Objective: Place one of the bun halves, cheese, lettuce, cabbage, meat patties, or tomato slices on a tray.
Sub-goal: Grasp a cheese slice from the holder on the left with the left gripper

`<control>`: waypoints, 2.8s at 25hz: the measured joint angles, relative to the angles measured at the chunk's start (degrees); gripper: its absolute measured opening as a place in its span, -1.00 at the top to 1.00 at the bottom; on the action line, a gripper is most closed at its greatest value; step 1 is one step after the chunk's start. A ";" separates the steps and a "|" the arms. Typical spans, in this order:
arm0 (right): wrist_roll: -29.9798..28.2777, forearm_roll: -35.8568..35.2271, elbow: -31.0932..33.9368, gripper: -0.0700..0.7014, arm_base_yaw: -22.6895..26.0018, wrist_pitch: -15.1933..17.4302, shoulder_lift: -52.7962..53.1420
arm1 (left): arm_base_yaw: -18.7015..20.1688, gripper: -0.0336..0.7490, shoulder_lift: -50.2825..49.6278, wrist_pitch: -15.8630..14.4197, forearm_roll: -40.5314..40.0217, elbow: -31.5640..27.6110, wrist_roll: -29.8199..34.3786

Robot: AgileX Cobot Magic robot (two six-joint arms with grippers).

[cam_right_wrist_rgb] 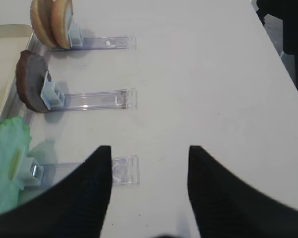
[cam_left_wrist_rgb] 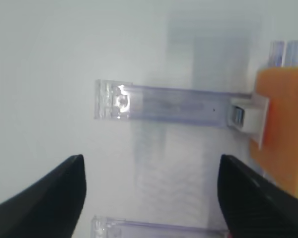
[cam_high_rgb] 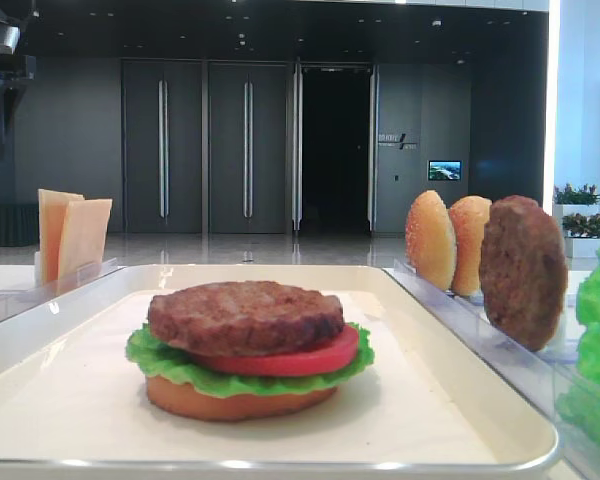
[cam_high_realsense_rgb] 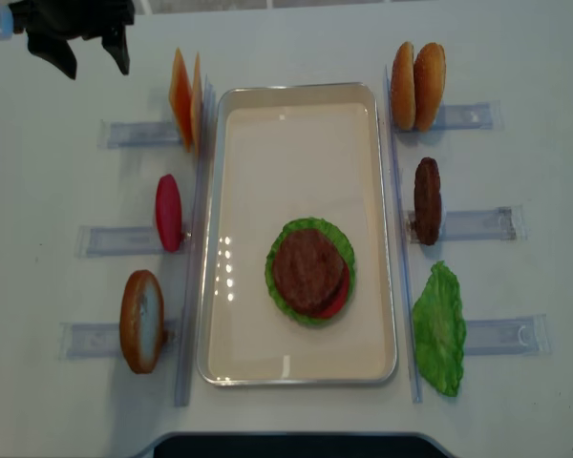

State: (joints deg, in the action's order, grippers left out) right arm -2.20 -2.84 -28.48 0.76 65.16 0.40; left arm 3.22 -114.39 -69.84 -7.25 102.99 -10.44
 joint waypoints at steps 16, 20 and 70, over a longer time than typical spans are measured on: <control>0.00 0.00 0.00 -0.13 0.00 0.00 0.00 | 6.72 -0.69 -5.14 -0.18 -2.75 4.95 -9.71; 0.00 0.00 0.00 -0.13 0.00 0.00 0.00 | 9.65 -0.69 -5.14 -0.18 -2.89 4.95 -12.09; 0.00 0.00 0.00 -0.12 0.00 0.00 0.00 | 16.26 0.44 -12.19 3.76 -2.54 6.11 -12.11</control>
State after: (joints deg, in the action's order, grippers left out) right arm -2.20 -2.84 -28.48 0.76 65.16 0.40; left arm 19.47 -126.58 -66.08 -9.79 109.10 -22.55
